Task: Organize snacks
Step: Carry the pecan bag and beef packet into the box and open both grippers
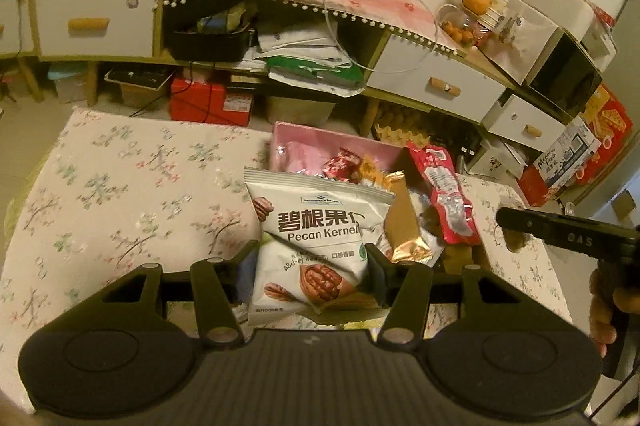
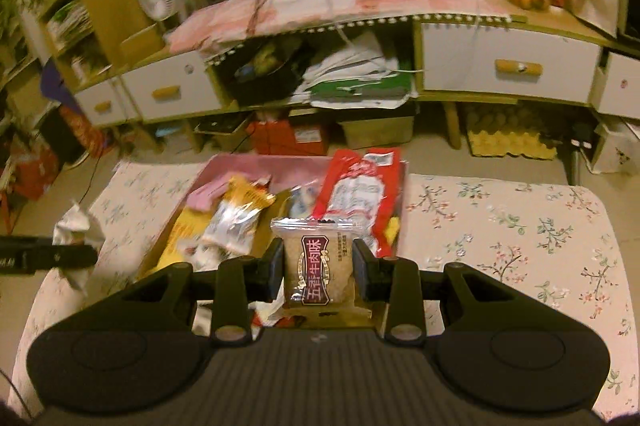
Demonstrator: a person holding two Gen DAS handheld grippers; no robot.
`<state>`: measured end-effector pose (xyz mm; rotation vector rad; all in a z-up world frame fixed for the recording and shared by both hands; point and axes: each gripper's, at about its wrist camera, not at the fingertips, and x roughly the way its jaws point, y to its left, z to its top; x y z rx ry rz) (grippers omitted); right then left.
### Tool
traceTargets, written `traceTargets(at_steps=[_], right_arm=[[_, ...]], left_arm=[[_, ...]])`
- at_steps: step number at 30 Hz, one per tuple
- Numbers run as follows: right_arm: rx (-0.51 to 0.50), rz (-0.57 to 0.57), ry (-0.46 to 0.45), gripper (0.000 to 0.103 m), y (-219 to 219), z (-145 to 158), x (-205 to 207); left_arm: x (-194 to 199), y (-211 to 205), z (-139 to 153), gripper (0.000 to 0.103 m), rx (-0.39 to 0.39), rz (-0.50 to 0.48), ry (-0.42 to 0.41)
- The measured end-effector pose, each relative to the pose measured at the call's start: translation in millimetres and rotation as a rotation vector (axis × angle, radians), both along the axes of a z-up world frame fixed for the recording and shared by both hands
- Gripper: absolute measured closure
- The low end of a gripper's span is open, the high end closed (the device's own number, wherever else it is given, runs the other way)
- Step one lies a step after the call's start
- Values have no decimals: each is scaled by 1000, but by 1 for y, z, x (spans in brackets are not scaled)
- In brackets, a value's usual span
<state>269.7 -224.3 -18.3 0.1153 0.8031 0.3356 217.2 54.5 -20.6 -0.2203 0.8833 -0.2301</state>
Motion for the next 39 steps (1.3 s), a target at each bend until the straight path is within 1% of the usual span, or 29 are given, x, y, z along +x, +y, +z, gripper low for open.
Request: traceTargets(at_steps=[3,5,10,13,17,20,23,26,28,30,33,35,37,39], right_arm=[[15,-14,6,71,-4,-3,10],[37,-17,11,71,-5,-4,15],[67,-5,-13,71,-6,4,21],[87,-9,-17,71,-7,6,27],[87,-14,-15,71,-6,3,33],[97,-9,-9,71,-2,1,38],[114,6,0,71,5,-2,44],[139,22,7,71,16,-2,53],[143,38,20,71,28,-2,62],[133,59,39,71,40,-5,72],[131,58,74,71,51,-11,86],[128,52,104,71,54,-18,96],[95,46,121,71,58,-24,100],[81,37,132,71,59,-28,101]], left_arm=[[13,-10,-1,43,-14,-16,-6],[21,-15,-2,43,-9,-25,-12],[44,-24,-3,43,-31,-29,-23],[55,-22,-2,43,-49,1,-30],[68,-16,3,43,-77,25,-44],[79,-21,-2,43,-43,12,-33],[90,-29,-14,43,-22,-22,-2],[100,-37,-35,43,-7,-64,64],[105,-41,-45,43,2,-87,90],[109,-41,-48,43,2,-97,86],[116,-41,-47,43,-21,-121,93],[118,-44,-45,43,6,-145,81],[118,-48,-46,42,45,-165,73],[118,-47,-49,42,38,-168,75]])
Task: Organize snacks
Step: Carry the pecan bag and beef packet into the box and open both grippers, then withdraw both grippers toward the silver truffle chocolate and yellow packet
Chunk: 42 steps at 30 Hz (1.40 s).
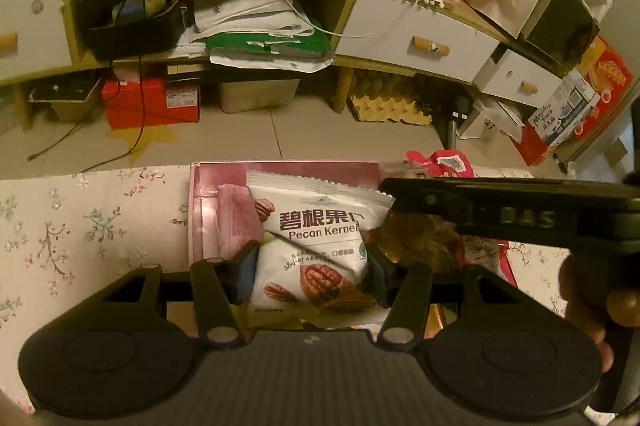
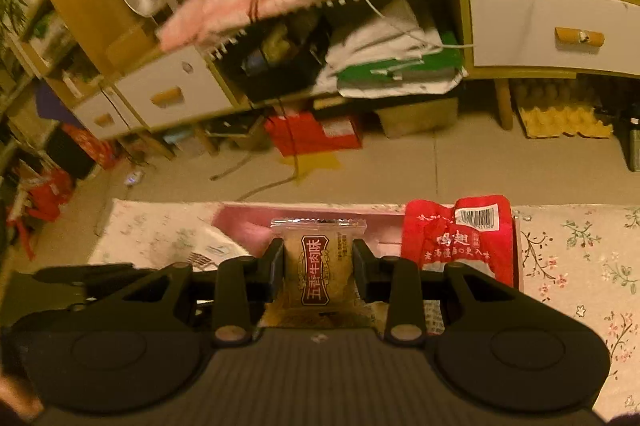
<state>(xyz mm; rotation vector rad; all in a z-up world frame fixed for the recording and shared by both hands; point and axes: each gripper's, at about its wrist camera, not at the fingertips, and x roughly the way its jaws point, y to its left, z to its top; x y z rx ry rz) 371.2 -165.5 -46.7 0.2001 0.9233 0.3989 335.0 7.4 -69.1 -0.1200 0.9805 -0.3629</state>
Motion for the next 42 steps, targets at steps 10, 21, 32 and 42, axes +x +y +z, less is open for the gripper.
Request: traceTargets(at_steps=[10,21,32,42], right_arm=[[55,-85,-17,60,-14,4,-4],[77,-97,-23,60,-29,16,-32],[98,-142,6,47,-39,41,-84],[122,-124,21,31,-37,52,-128]], left_arm=[[-8,14,10,33,-72,0,-45],[-30,45,38,33,-150,87,-76],[-86,83,48,33,-123,331,-41],[-128,79,41,32,-40,403,23]])
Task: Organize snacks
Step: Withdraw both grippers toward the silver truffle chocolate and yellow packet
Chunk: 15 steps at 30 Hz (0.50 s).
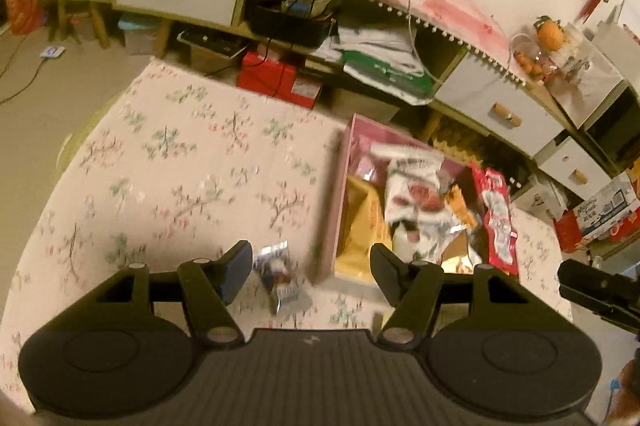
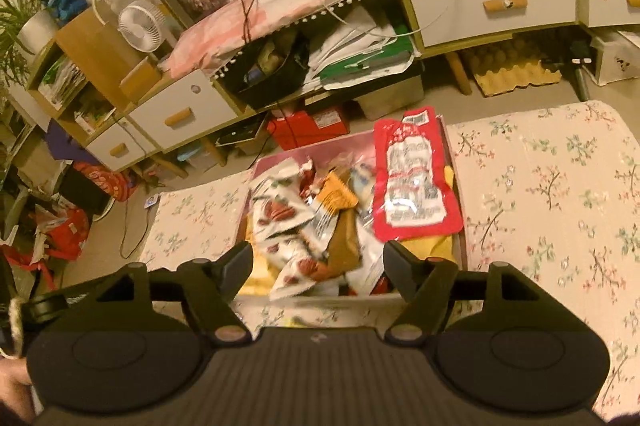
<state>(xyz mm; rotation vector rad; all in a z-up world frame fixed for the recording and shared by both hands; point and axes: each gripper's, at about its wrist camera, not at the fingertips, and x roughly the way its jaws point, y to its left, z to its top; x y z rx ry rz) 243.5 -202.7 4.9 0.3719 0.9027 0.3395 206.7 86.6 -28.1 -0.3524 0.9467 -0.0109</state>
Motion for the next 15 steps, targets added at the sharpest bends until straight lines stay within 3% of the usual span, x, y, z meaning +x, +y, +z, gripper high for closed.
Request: traceTargets(at_steps=[9,15], right_arm=[[-63,59,20,28,6,-17,-9],[-135,124,37,26,16,-28,-13]], left_arm=[[-8,-14,-21,24,55,4,32],[1,-21,-47,19,53,9,85]])
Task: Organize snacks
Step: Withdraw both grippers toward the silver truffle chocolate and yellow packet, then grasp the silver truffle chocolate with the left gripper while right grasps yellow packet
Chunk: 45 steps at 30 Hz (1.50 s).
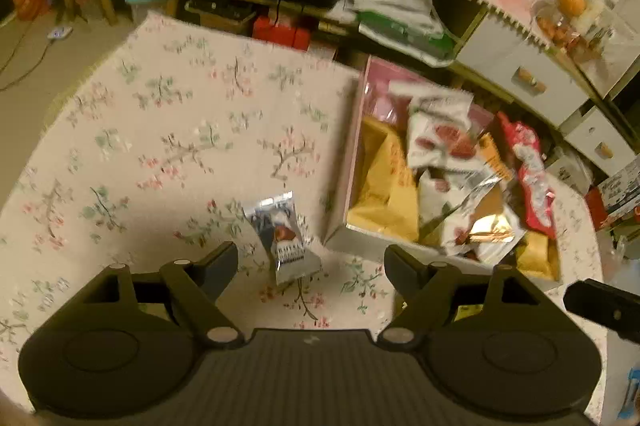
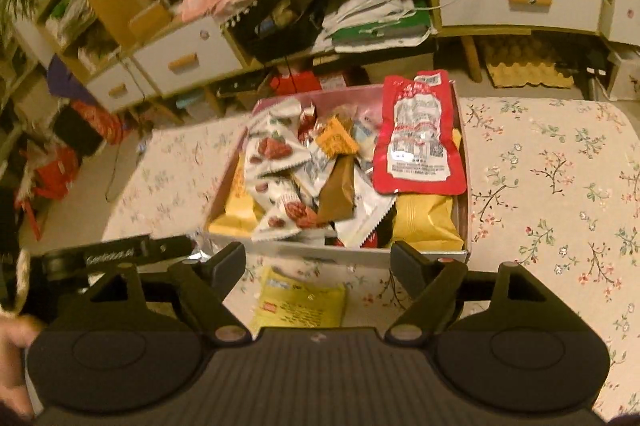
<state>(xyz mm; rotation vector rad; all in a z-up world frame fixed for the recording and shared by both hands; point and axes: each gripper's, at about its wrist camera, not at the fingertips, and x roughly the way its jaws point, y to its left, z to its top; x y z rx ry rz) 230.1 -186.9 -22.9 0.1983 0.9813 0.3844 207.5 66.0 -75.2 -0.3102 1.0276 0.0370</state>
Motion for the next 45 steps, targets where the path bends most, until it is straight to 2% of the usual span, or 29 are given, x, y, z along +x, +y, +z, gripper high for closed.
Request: traceTargets(at_steps=[2,10,13,15,21,26,28,35,41,45], right_arm=[[-13,6,12,26,3,-3,-1],[-121,102,-6,24,17,-13,-7],[-171,149,-15,24,25,-18,-8],[-198,187,-24,24,32,-22,-9],[-242,272,-41,24,45,-31,-12],[-266,346,-68,24,52,-39,-12],[-274,389,-76,24,54,-43,-14],[-323,489,-106,24,54,-52,-20],[-373,563,-168,24,63,-60,-20],[-365,589,-181,24,70,-66,-12]], left_arm=[[3,-3,-8,19,9,-10,12],[11,-12,-35,19,160,-32,45],[12,-20,-42,19,240,-79,27],[13,-22,-43,19,261,-98,10],[13,-24,-43,23,268,-113,-9],[12,-28,-40,45,245,-169,-28],[11,-29,-38,61,227,-190,-31],[14,-9,-33,65,122,-188,-10],[11,-1,-30,65,90,-189,6],[10,0,-30,65,88,-194,14]])
